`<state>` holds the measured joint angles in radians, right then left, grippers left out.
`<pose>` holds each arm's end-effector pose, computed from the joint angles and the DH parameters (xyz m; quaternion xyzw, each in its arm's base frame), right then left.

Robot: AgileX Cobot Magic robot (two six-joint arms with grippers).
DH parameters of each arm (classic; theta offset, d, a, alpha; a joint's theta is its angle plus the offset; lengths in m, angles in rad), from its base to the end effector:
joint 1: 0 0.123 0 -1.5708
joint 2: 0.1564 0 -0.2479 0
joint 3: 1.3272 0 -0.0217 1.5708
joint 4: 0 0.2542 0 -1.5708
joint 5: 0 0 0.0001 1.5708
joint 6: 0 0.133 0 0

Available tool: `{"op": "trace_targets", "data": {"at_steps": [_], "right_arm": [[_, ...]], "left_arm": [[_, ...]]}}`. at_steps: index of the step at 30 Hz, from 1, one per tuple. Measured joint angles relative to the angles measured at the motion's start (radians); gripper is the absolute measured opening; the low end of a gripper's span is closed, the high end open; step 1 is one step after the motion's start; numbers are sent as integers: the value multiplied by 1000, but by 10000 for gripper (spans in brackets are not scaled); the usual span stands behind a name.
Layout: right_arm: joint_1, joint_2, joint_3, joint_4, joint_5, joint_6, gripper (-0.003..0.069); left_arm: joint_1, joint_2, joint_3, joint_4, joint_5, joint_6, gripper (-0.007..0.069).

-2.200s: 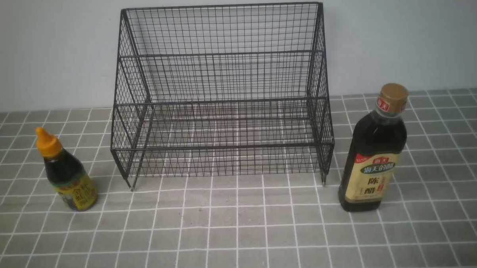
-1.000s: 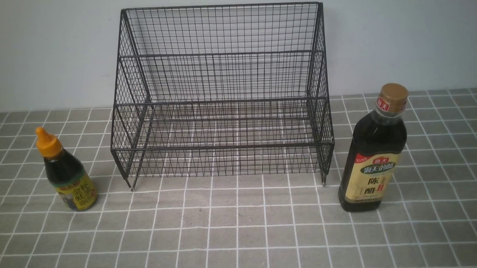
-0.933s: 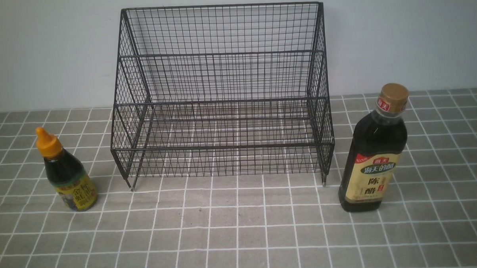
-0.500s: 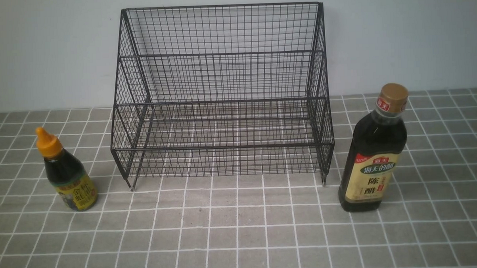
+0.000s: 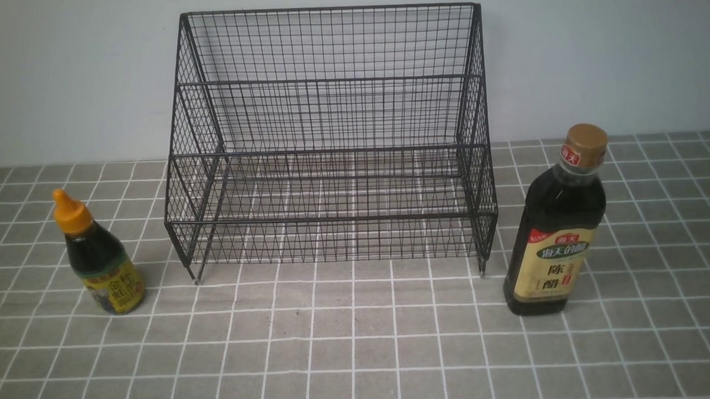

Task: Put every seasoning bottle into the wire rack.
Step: Use the right arm to grab the condiment bottle closest to it

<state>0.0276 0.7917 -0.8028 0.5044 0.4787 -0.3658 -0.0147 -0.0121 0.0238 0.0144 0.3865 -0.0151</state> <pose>0.2281 0.0360 0.3290 -0.0400 0.8096 0.1249 0.5721 0.1331 -0.0012 0.1587 0.0036 0.8081 -0.0027 0.5891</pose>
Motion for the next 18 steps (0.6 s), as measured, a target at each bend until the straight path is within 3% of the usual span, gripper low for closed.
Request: {"op": "trace_targets", "data": {"at_steps": [4,7,10,11,14,18], "right_arm": [[0,91,-41,229,11,-226,139],[0,151,-60,405,9,-434,274],[0,179,-61,500,9,-525,353],[0,198,-61,572,10,-623,429],[0,234,-61,694,16,-763,528],[0,269,-61,818,22,-900,593]], "left_arm": [[0,0,0,0,0,0,-7],[0,0,0,0,0,0,-7],[0,0,0,0,0,0,-7],[0,0,0,0,0,0,-7],[0,0,0,0,0,0,-7],[0,0,0,0,0,0,-7]]}}
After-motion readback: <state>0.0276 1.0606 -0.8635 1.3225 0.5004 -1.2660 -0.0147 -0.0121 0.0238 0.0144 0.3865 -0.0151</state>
